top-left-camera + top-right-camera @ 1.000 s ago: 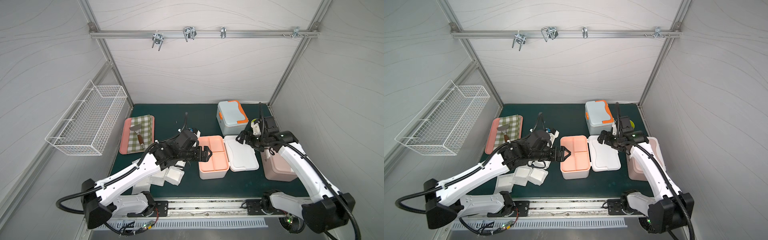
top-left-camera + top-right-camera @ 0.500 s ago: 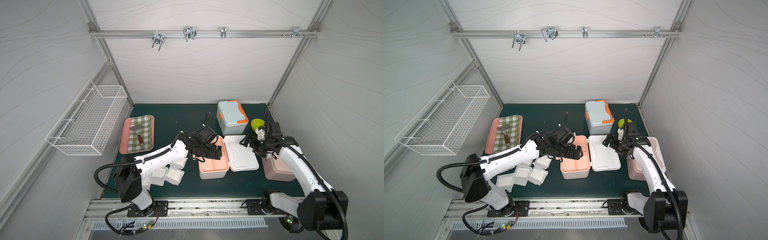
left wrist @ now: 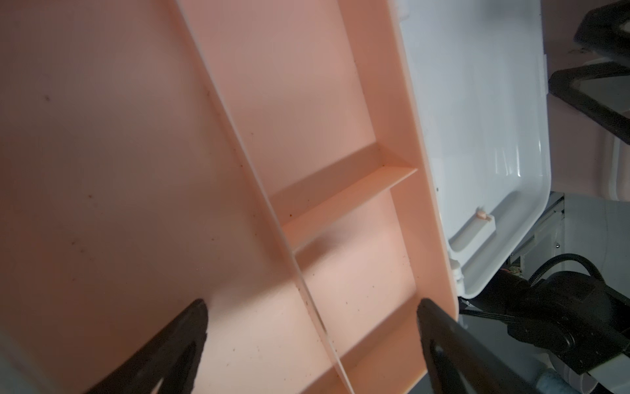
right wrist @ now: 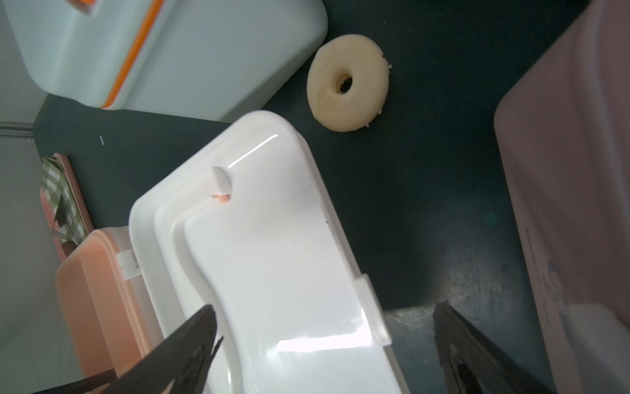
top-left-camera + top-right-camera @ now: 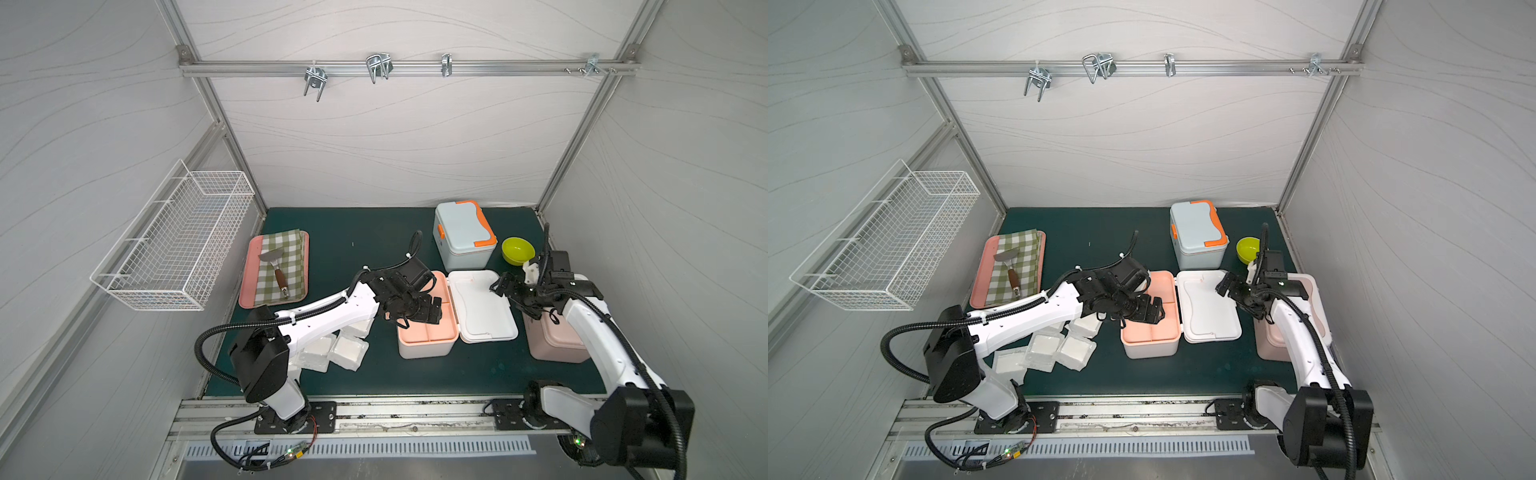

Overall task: Open first aid kits and take out gauze
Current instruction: Close the lid of the first aid kit.

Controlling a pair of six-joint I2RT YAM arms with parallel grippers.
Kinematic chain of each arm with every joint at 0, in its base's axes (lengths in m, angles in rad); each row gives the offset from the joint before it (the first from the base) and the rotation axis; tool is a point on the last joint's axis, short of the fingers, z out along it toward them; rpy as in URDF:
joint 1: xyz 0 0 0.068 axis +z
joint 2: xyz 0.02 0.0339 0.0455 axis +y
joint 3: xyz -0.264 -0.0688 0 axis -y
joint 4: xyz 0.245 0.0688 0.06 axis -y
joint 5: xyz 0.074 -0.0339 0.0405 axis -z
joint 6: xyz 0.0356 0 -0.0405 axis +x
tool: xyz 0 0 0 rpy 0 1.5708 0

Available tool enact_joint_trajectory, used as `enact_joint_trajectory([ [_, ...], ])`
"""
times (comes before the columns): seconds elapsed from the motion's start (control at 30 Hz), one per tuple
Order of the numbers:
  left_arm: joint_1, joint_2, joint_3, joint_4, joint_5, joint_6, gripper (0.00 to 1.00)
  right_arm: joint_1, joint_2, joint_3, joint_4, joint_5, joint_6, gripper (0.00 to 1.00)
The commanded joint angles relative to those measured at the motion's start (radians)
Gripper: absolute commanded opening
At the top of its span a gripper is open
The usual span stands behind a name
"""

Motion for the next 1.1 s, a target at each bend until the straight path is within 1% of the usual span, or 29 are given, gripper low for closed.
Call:
enact_joint_trajectory([
  [0.0,-0.004,0.012,-0.003,0.068,0.041,-0.017,0.96,-0.019,0.028,-0.026,0.039,-0.086,-0.004,0.99],
  [0.17,-0.004,0.025,-0.018,0.117,0.083,-0.035,0.96,-0.022,0.089,-0.055,0.110,-0.240,0.015,0.99],
  [0.3,-0.006,0.043,-0.024,0.148,0.112,-0.047,0.95,-0.020,0.125,-0.056,0.125,-0.311,0.024,0.99],
  [0.43,-0.006,0.049,-0.029,0.168,0.120,-0.055,0.95,-0.021,0.082,-0.041,0.106,-0.320,0.031,0.99],
  [0.53,-0.006,0.054,-0.033,0.184,0.123,-0.061,0.95,-0.020,0.037,-0.011,0.057,-0.298,0.024,0.99],
  [0.6,-0.006,0.061,-0.029,0.185,0.125,-0.063,0.95,-0.020,0.001,-0.017,0.056,-0.302,0.041,0.99],
  [0.77,-0.006,0.064,-0.041,0.198,0.129,-0.074,0.95,-0.020,-0.071,-0.012,0.082,-0.415,0.104,0.99],
  [0.97,-0.006,0.054,-0.077,0.258,0.147,-0.096,0.95,-0.020,-0.130,0.093,0.041,-0.507,0.144,0.99],
  [1.07,-0.006,0.047,-0.090,0.283,0.152,-0.102,0.95,-0.015,-0.156,0.131,0.059,-0.571,0.184,0.99],
])
